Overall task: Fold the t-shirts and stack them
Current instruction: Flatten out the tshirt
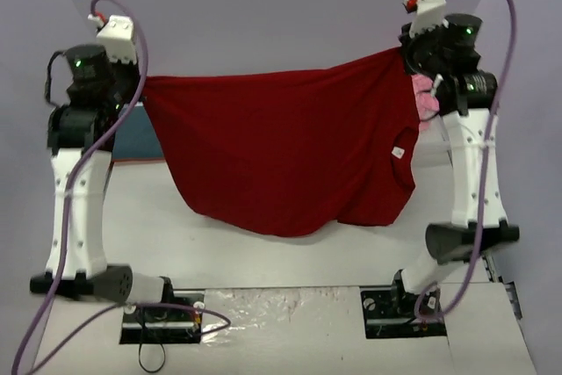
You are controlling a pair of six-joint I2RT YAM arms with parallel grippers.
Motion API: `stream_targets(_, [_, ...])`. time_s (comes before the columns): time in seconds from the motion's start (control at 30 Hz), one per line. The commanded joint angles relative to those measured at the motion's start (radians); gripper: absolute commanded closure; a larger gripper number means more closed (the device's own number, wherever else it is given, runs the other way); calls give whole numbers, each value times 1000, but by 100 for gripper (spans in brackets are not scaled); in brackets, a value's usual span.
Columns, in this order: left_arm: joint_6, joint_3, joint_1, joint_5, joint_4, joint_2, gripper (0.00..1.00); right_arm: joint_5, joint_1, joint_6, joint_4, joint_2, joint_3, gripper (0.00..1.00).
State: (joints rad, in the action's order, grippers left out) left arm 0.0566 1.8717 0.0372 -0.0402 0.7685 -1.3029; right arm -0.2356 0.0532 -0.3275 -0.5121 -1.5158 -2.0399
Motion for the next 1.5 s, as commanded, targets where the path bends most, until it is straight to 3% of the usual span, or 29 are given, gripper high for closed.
stream_targets(0.0, [-40,69,-11,89,-72,-172,97,62,-6,30,81,-176,-101,100])
stream_targets(0.17, [-43,217,-11,105,-103,-428,98,108,-4,21,84,-429,-331,100])
stream_targets(0.27, [-52,416,-11,97,-55,-574,98,151,-3,18,84,-540,-511,100])
stream_targets(0.43, [-74,656,7,120,-75,-638,98,231,36,10,199,-514,-560,100])
stream_targets(0.57, [-60,644,27,148,-80,-578,98,263,71,-2,199,-445,-543,100])
stream_targets(0.63, [-63,521,27,134,-90,-521,98,259,83,-13,199,-393,-465,100])
stream_targets(0.7, [-61,373,29,116,-136,-391,98,254,88,-15,210,-290,-283,100])
stream_targets(0.73, [-60,210,32,112,-149,-344,98,246,86,-15,214,-209,-207,100])
stream_targets(0.87, [-12,-196,38,85,-196,-55,98,197,83,-5,236,15,270,100])
stream_targets(1.0, [69,-414,41,16,-80,134,98,125,79,19,209,276,548,100])
stream_targets(1.1, [109,-460,33,5,15,278,98,102,79,27,133,445,581,100])
stream_targets(1.17, [115,-427,30,3,52,353,98,117,79,36,94,498,520,100])
stream_targets(1.2, [111,-331,32,6,73,352,98,124,79,41,81,499,412,100])
stream_targets(1.27, [80,-188,30,11,150,286,98,119,74,53,44,447,275,100])
stream_targets(1.3, [71,-46,30,16,164,259,98,113,48,64,40,416,209,100])
stream_targets(1.33, [54,18,30,16,170,208,98,113,42,68,41,364,99,100])
stream_targets(1.47, [34,254,32,22,172,67,98,134,42,67,52,201,-81,100])
